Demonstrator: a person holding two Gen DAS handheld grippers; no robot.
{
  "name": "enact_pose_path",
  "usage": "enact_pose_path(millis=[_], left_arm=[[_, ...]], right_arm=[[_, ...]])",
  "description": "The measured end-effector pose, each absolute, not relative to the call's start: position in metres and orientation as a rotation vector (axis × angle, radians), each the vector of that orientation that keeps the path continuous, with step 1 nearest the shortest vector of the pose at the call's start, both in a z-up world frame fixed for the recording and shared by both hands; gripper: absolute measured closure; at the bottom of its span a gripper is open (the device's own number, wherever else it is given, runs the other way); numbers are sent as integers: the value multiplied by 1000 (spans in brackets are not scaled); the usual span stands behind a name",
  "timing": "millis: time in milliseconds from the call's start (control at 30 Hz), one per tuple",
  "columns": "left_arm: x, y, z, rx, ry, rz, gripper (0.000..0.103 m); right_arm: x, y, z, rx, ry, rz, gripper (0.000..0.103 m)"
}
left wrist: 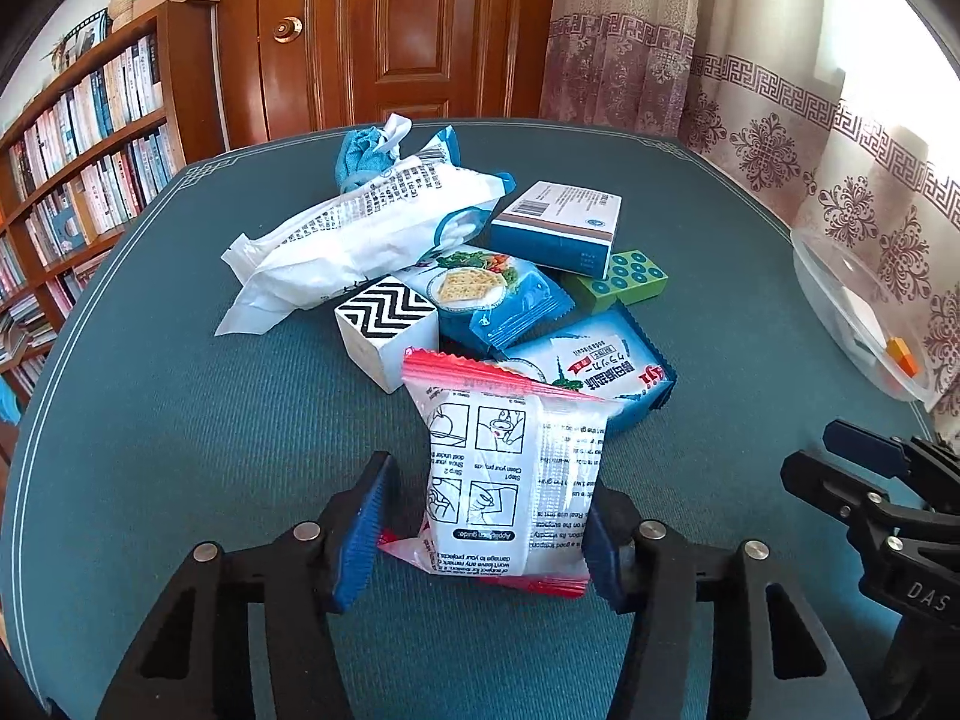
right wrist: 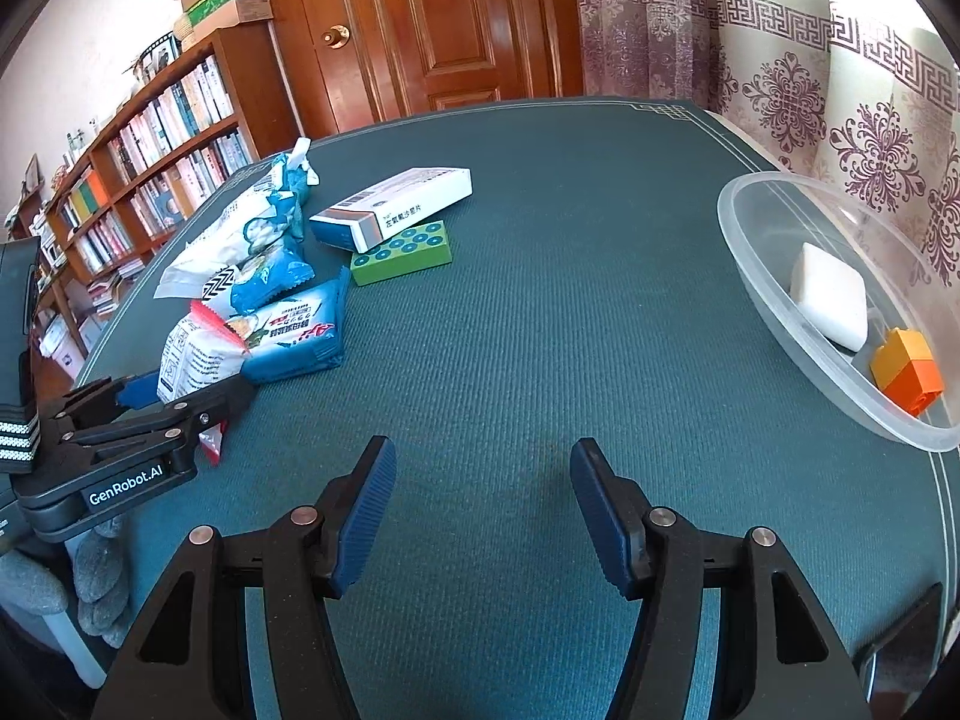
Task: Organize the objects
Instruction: 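Move the left tool to the red-white snack bag and grasp it, then grasp the blue cracker packet with the right tool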
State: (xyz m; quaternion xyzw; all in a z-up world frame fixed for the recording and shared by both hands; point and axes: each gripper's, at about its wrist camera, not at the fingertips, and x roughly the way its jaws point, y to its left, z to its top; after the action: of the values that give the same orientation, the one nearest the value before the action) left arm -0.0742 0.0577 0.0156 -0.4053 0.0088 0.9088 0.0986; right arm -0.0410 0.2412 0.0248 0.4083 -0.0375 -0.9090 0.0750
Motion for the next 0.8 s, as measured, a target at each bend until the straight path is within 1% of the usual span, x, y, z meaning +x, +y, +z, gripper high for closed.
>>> enact_pose_path(millis=[233,500,800], left_arm=[[-65,42,26,-1142,-40,2765,45],[-65,6,24,-1168,-149,2896,44],[-64,2,20,-1180,-142,2938,44]], right_arm=[[-49,226,28,1208,-93,-2692,41],[-68,195,38,1146,-58,-2626,40],[-96,167,53,1014,-50,-2534,40]])
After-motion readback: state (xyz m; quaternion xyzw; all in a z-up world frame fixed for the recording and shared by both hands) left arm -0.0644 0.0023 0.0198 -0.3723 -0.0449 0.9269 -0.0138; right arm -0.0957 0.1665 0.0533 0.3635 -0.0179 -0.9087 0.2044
